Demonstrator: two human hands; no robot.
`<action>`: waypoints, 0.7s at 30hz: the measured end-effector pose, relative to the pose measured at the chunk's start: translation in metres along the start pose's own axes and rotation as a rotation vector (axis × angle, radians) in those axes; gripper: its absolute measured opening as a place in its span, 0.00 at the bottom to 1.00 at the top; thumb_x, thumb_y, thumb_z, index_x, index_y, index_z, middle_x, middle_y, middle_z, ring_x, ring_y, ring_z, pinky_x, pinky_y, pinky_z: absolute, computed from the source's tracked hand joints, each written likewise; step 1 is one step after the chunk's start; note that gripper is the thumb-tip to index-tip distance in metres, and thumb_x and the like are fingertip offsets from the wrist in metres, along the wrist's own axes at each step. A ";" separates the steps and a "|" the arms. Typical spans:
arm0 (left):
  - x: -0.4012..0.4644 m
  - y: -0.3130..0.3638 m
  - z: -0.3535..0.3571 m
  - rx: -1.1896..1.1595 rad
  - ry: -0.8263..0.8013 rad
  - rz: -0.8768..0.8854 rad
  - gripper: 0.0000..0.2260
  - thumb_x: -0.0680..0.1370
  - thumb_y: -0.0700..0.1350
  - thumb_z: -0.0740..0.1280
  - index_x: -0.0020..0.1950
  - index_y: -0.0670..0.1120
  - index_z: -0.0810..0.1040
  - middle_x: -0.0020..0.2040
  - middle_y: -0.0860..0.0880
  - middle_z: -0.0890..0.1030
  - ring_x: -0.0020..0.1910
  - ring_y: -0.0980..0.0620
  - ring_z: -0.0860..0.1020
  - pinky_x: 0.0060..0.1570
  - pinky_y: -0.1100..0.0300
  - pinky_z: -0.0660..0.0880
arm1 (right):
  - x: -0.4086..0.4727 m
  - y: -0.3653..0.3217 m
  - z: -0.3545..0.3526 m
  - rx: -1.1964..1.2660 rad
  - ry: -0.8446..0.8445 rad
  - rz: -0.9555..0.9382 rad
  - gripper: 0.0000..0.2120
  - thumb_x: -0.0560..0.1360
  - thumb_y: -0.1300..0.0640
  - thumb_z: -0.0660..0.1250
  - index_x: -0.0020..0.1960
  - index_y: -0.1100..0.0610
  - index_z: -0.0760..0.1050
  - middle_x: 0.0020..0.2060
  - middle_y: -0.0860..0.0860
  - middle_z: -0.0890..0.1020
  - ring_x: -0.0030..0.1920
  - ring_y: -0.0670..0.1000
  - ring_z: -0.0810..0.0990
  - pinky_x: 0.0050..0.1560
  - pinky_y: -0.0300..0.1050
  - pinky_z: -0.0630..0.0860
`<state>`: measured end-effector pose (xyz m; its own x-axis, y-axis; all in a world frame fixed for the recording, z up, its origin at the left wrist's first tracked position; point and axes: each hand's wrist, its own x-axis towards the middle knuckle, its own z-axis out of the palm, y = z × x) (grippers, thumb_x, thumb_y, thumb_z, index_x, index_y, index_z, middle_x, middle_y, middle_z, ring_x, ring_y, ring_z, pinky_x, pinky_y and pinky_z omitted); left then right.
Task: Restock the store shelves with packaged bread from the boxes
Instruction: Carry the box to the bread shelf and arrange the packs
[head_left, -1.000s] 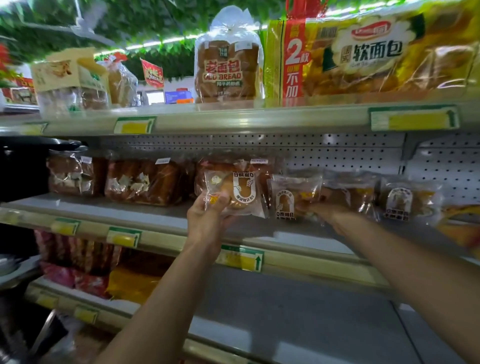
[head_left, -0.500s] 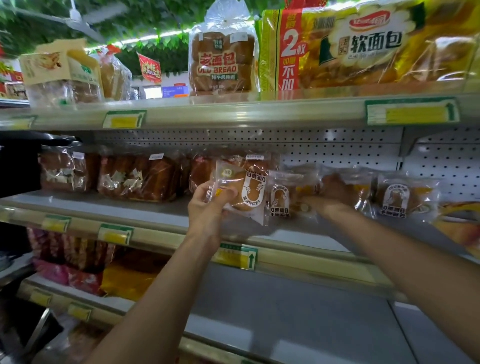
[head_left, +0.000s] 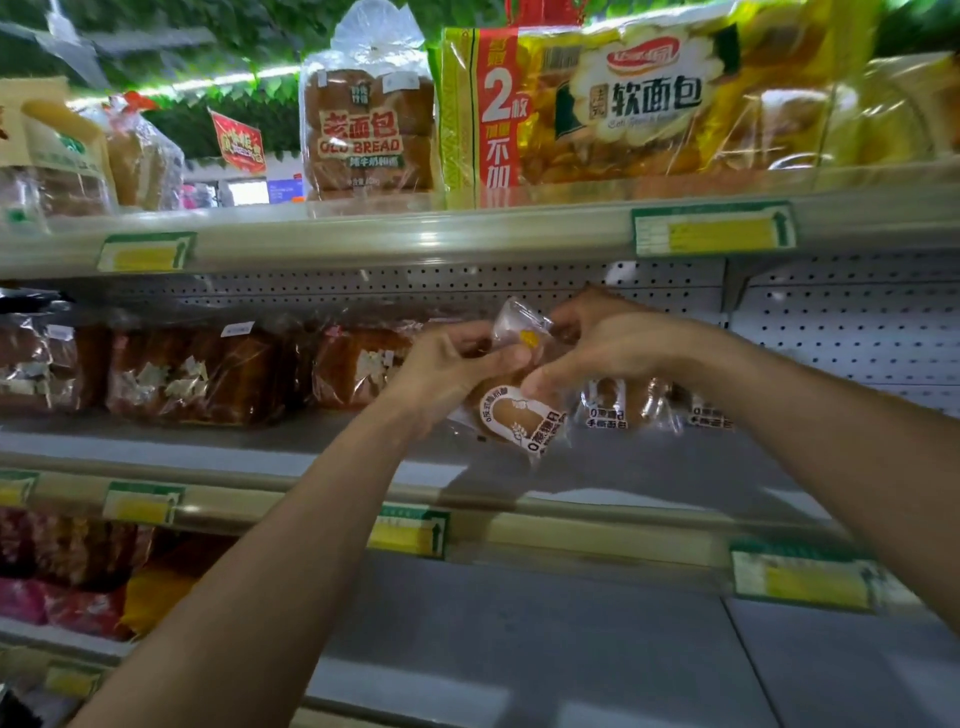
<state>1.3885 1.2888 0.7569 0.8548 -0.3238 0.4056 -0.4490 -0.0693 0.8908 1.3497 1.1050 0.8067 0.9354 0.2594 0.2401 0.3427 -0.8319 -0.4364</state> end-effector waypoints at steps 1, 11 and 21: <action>0.003 0.003 0.007 0.047 -0.018 0.011 0.12 0.71 0.43 0.75 0.54 0.47 0.83 0.50 0.49 0.86 0.47 0.49 0.85 0.46 0.57 0.82 | 0.000 0.006 -0.002 -0.009 -0.027 0.031 0.18 0.65 0.45 0.79 0.48 0.52 0.78 0.41 0.47 0.84 0.41 0.49 0.83 0.31 0.40 0.78; 0.040 -0.036 0.018 0.267 0.128 0.066 0.28 0.70 0.43 0.76 0.65 0.63 0.73 0.71 0.52 0.70 0.68 0.52 0.69 0.61 0.63 0.74 | -0.034 0.119 0.000 0.516 0.229 0.297 0.18 0.61 0.52 0.78 0.46 0.60 0.80 0.38 0.54 0.86 0.41 0.54 0.83 0.41 0.46 0.78; 0.046 -0.071 0.024 1.011 -0.033 0.041 0.41 0.69 0.49 0.77 0.77 0.61 0.60 0.77 0.50 0.58 0.77 0.48 0.53 0.74 0.57 0.52 | -0.013 0.162 0.027 0.608 0.254 0.400 0.15 0.64 0.58 0.79 0.47 0.60 0.79 0.37 0.50 0.83 0.37 0.47 0.78 0.36 0.39 0.69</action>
<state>1.4533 1.2564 0.7071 0.8330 -0.3691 0.4122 -0.5010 -0.8192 0.2790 1.3952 0.9804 0.7092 0.9747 -0.1864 0.1234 0.0385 -0.4039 -0.9140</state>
